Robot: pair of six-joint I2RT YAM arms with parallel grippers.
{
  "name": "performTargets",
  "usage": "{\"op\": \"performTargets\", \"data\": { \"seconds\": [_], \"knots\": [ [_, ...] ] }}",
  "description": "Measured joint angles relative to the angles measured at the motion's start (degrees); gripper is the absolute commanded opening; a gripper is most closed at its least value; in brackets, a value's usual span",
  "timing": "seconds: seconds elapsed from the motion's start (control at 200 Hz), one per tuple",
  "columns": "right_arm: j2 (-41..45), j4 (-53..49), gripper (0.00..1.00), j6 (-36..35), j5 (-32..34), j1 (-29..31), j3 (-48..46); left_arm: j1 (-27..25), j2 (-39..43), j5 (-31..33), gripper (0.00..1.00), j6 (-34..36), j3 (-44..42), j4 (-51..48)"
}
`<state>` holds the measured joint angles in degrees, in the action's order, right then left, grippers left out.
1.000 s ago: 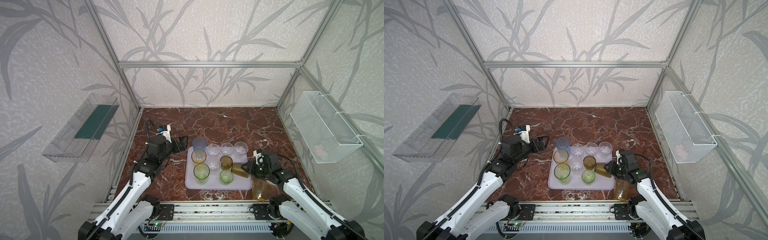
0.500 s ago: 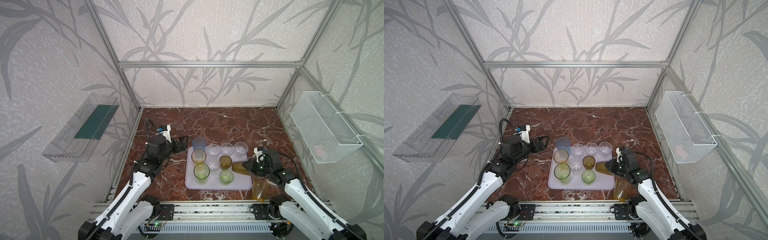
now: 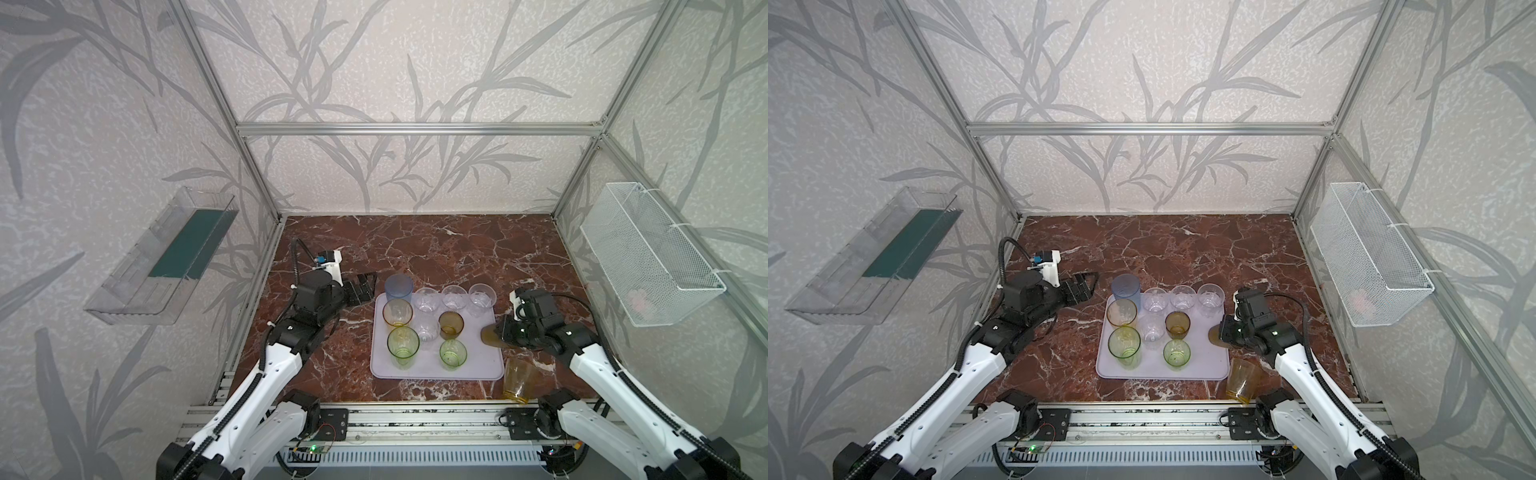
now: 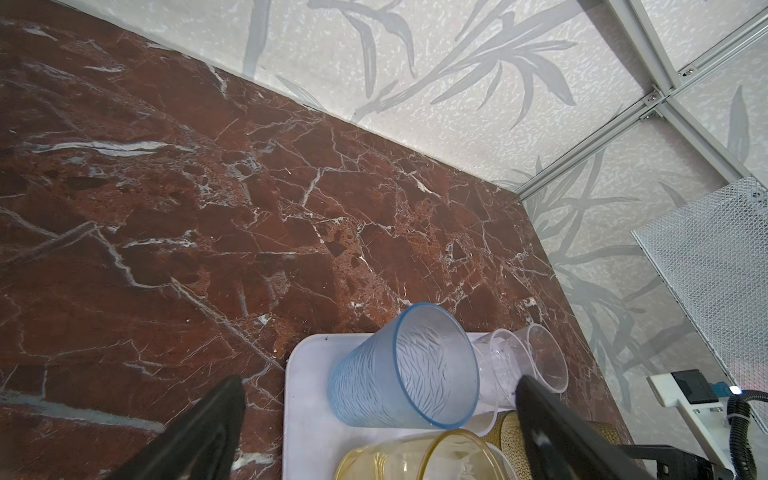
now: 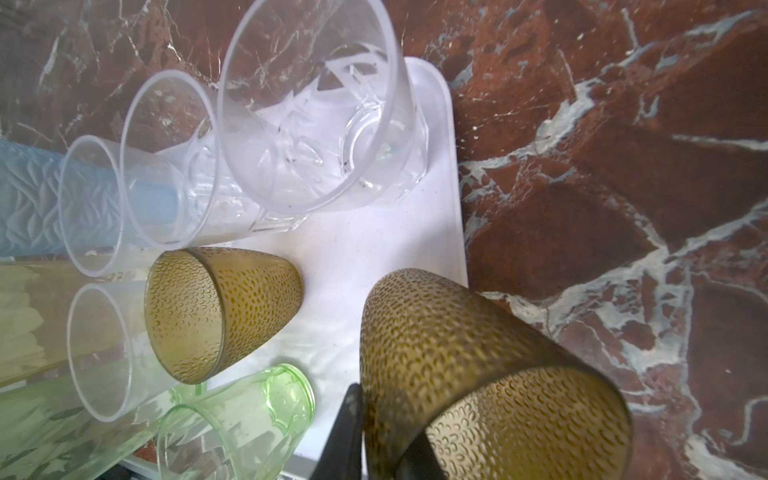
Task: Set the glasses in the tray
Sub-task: 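Tilt and lift the olive glass upward with the right gripper, then set the olive dotted glass upright on the tray and open the right gripper, then move the right gripper to the amber glass and close on it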
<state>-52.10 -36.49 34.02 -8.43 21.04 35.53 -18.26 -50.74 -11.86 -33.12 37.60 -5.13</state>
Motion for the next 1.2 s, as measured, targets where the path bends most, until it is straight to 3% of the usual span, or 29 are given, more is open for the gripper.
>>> {"op": "performTargets", "data": {
  "seconds": [0.14, 0.335, 0.43, 0.54, 0.7, 0.965, 1.2],
  "knots": [
    [-4.09, -1.53, 0.19, -0.66, 3.21, 4.31, 2.93, 0.0, 0.26, 0.0, 0.99, 0.0, -0.13, 0.02],
    [-8.07, -1.84, 0.34, -1.18, 5.44, 7.98, 5.16, 0.0, 0.31, 0.0, 0.99, 0.0, -0.28, 0.0],
    [-9.49, -2.01, 0.5, -1.36, 5.86, 9.14, 6.1, 0.0, 0.31, 0.0, 0.99, 0.0, -0.28, 0.0],
    [-10.32, -2.27, 0.59, -1.4, 6.03, 9.75, 7.04, 0.0, 0.31, 0.02, 0.99, 0.0, -0.28, 0.0],
    [-9.7, -3.8, 0.8, -1.27, 7.08, 9.79, 8.26, 0.0, 0.31, 0.02, 0.99, 0.0, -0.28, 0.0],
    [-5.77, -14.51, 0.86, 0.57, 15.21, 9.84, 13.99, 0.0, 0.31, 0.0, 0.99, 0.0, -0.28, 0.0],
    [-5.84, -27.45, 0.88, 6.56, 20.46, 9.84, 17.44, 0.0, 1.05, 0.0, 0.99, 0.0, -0.28, -0.02]
  ]
}}
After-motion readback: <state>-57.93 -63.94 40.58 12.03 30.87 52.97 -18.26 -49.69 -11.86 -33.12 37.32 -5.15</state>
